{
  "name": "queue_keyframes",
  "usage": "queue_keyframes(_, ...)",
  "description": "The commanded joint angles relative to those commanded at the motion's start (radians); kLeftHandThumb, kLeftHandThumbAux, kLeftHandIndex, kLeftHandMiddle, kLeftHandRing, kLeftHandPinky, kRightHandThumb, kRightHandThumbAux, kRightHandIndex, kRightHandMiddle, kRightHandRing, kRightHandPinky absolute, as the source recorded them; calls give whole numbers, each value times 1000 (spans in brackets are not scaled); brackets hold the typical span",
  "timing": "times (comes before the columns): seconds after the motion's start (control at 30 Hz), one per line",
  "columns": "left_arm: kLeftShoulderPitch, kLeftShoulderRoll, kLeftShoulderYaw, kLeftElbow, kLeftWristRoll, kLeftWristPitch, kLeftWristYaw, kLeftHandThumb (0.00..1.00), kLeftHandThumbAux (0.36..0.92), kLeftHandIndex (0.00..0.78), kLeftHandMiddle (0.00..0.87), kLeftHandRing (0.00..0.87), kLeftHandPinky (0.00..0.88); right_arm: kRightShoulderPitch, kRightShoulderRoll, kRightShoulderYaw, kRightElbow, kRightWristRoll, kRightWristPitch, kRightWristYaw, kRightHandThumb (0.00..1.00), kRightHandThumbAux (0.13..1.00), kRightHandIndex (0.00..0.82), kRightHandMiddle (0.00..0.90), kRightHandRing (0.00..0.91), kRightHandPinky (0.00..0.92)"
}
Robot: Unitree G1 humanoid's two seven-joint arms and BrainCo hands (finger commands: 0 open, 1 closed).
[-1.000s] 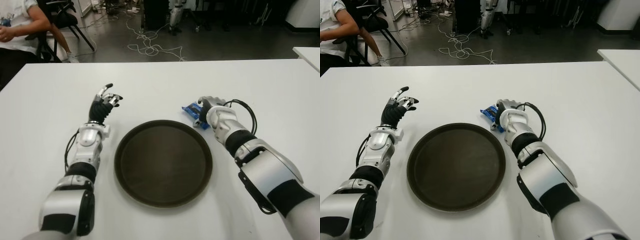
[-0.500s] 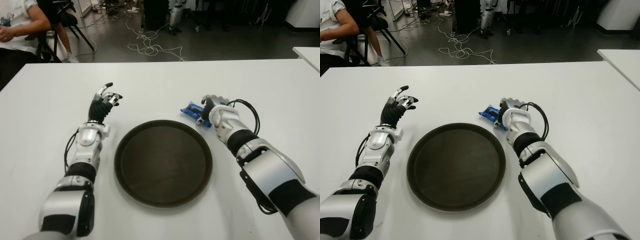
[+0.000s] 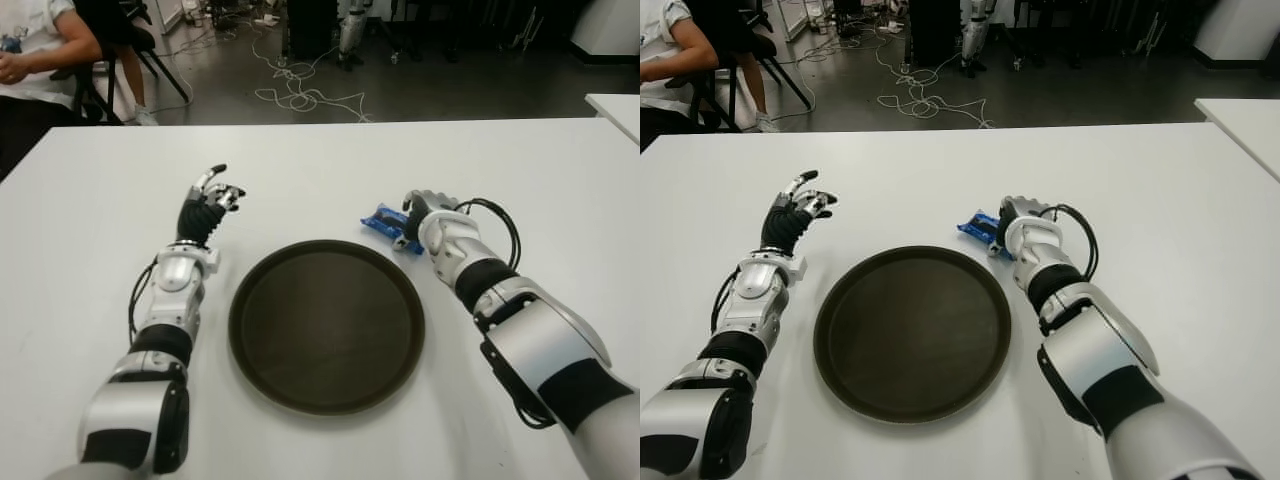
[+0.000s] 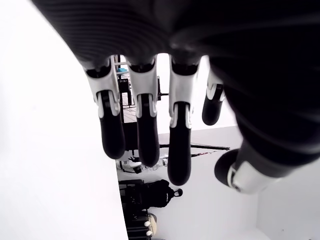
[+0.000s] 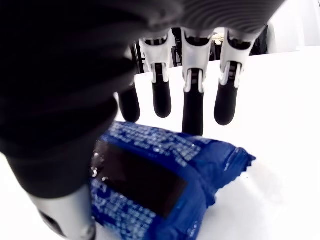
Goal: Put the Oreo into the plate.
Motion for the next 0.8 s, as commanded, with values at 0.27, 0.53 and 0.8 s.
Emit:
queue_keyframes(0.27, 4, 4, -5, -4, 7, -3, 7, 937, 629, 171, 463, 308, 335, 15, -9, 21, 7, -17, -20, -25, 41, 881, 439, 541, 556, 567)
queue_keyframes(0.53, 9, 5, -8, -9, 9, -3, 11, 935, 629, 163, 463, 305, 337, 21, -16, 26, 14, -10, -38, -9, 3, 895, 412, 547, 572, 565)
queue_keyframes(0.8, 12, 2, -9, -17, 5, -4, 6, 937, 628, 163, 463, 301, 340, 25, -21, 17, 13, 5, -60, 10, 0, 830, 248, 283, 299, 271)
